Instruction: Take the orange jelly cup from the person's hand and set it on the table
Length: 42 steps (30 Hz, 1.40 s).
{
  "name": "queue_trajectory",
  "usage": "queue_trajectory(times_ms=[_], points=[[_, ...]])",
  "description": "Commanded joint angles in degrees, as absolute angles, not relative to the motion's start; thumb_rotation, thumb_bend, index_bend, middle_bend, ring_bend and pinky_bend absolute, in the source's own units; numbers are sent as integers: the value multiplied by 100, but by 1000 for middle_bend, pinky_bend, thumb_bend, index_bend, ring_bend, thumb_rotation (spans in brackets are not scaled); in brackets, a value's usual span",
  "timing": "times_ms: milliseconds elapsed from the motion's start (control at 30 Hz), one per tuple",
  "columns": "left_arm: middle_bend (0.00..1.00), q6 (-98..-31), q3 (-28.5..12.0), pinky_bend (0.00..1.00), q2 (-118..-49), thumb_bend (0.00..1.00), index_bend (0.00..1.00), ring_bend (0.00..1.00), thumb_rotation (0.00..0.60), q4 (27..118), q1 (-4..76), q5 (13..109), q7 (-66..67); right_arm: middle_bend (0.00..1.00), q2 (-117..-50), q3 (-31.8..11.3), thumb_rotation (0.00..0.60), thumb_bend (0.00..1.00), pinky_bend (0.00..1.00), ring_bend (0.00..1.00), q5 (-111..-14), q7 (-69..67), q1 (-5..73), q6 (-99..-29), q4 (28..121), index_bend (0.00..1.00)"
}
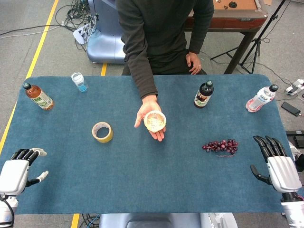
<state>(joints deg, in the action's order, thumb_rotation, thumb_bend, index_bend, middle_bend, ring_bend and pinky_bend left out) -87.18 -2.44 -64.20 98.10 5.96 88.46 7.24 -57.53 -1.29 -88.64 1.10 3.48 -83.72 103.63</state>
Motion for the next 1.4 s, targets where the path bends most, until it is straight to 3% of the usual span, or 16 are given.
queue_trajectory(times_ms=[33,467,867,1233,1400], points=[[348,-8727,-242,217,-6420,171,386,291,600,9817,590,8852,718,99,-5758,-120,600,312,65,0,-8898,91,340,-8394,10356,0],[348,-8783,-231,217,-6378,171,386,291,600,9863,558,8901,730,99,-5774,-134,600,312,64,0,-9058,29,391,-8424,10322,0],[348,-8832,-205,217,-6350,171,386,291,600,9851,521,8956,705,94,-5858,-668,600,304,65,0,-8721,368,1424,-7255,10748,0],[348,-8884,-184,217,-6328,171,386,291,600,9844,471,8982,689,83,-5935,-1249,600,90,65,0,-7666,813,2681,-5732,11048,0],[348,-8892,-178,217,-6331,171,386,291,600,9838,455,8982,686,93,-6100,-1427,600,36,65,0,-7199,1021,3177,-5288,11031,0]])
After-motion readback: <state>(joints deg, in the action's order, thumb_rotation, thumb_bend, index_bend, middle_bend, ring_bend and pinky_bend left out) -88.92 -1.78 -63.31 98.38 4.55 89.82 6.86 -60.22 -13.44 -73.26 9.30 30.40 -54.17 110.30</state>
